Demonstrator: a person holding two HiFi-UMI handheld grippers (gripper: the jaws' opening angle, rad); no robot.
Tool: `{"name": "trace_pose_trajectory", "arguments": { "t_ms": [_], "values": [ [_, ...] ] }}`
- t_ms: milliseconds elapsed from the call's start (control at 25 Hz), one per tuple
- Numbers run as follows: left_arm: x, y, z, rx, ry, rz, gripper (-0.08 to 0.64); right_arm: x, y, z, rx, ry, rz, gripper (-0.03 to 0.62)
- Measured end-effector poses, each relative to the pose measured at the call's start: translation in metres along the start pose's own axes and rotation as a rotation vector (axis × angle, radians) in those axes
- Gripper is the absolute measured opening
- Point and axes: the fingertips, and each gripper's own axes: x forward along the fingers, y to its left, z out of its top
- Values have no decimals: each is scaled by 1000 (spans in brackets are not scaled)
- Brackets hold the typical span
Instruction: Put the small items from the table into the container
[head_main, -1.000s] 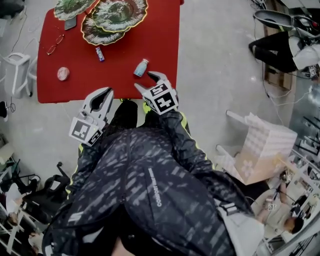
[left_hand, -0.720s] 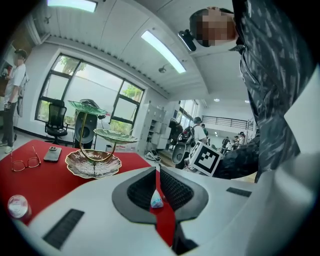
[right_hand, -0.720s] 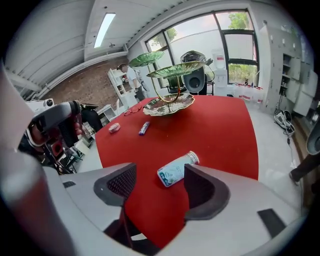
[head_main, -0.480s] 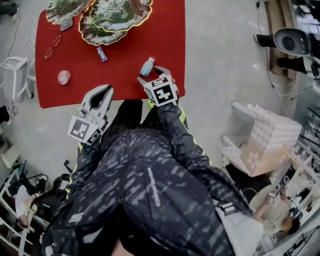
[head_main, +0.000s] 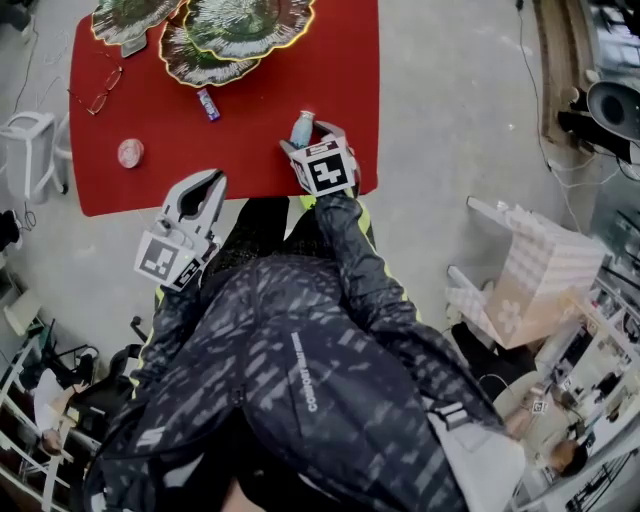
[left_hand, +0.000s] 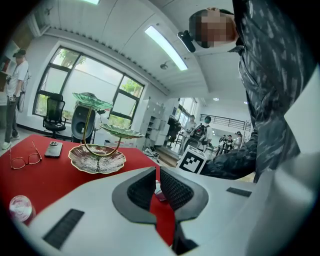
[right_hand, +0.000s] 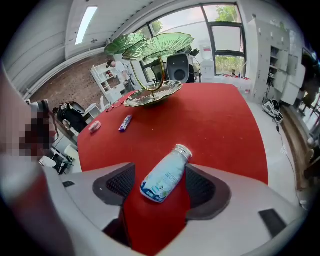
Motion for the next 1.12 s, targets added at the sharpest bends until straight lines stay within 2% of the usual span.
{"name": "trace_pose_trajectory", "arguments": {
  "t_ms": [80,360,440,760,1120],
  "values": [
    [-2,1,1,1,-1,1,14,5,4,-3,-11,25,2,299],
    [-7,16,4,3,-2,12,13,17,-1,-12,-142,100,-73,294],
    [-7,20,7,5,-3,15,13,16,-5,-7,-175,82,-92,218],
    [-6,26,16,13,-21,22,14,14,-5,-11,-138,120,-35,202],
    [-3,27,33,32,-53,22,13,-10,11,12,-172,59,-16,202]
  ]
}}
